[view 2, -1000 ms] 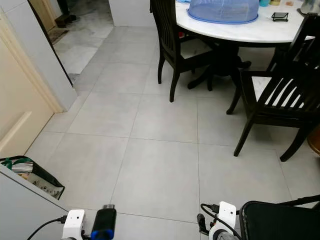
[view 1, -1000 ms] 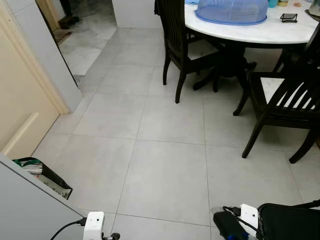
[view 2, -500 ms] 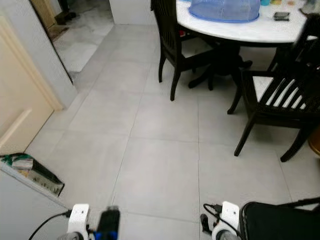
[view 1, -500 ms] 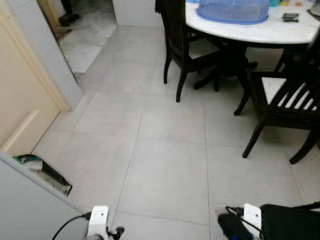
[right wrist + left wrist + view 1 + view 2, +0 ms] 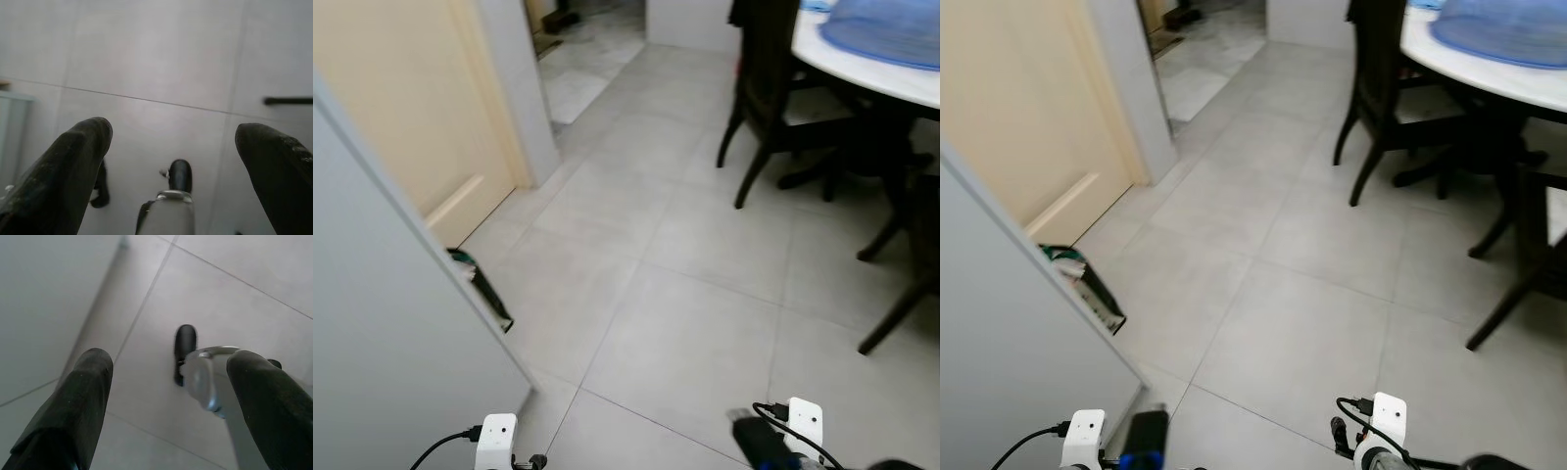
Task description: Restocking fridge
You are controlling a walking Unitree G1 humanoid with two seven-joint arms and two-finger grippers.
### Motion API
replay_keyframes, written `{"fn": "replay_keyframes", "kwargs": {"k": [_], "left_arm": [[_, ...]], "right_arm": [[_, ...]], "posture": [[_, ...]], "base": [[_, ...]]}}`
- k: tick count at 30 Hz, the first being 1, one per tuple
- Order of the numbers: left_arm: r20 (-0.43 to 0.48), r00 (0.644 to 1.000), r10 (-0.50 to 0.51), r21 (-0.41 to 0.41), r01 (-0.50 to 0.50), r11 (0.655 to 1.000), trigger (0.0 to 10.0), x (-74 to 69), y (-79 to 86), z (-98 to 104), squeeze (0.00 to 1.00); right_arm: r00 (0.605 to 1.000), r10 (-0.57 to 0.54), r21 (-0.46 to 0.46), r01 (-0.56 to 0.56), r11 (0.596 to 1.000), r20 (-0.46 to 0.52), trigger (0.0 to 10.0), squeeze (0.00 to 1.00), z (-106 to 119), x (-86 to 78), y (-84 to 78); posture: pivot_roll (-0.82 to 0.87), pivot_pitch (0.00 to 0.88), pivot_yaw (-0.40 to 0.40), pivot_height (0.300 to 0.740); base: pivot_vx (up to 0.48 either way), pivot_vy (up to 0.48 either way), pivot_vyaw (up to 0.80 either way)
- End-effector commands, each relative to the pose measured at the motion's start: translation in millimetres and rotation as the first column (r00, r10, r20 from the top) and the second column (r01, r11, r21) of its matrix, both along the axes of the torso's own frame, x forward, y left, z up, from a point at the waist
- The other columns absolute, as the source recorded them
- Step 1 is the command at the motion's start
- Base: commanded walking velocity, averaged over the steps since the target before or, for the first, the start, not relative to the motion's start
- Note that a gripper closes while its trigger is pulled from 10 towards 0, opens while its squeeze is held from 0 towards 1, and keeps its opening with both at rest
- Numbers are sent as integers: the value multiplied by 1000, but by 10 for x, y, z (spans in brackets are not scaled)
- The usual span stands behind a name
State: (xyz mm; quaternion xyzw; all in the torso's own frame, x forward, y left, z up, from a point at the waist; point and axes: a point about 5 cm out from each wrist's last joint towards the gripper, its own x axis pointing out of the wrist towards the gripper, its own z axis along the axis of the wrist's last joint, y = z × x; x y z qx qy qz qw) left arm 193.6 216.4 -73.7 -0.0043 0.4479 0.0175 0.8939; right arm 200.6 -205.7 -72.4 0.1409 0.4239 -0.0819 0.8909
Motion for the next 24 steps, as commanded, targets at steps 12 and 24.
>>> {"fn": "replay_keyframes", "kwargs": {"k": [12, 24], "left_arm": [[-34, 999, -21, 8, 22, 1000, 10000, -80, -22, -47, 0], [-30, 1000, 6, -2, -6, 1000, 10000, -89, -47, -57, 0]], "right_arm": [[999, 25, -7, -26, 1000, -24, 10000, 0, -17, -38, -26], [998, 46, -19, -47, 999, -30, 10000, 0, -18, -57, -63]], "posture": [[6, 79, 18, 740], [0, 70, -7, 740]], "base": [[0, 0, 800], [0, 0, 800]]}}
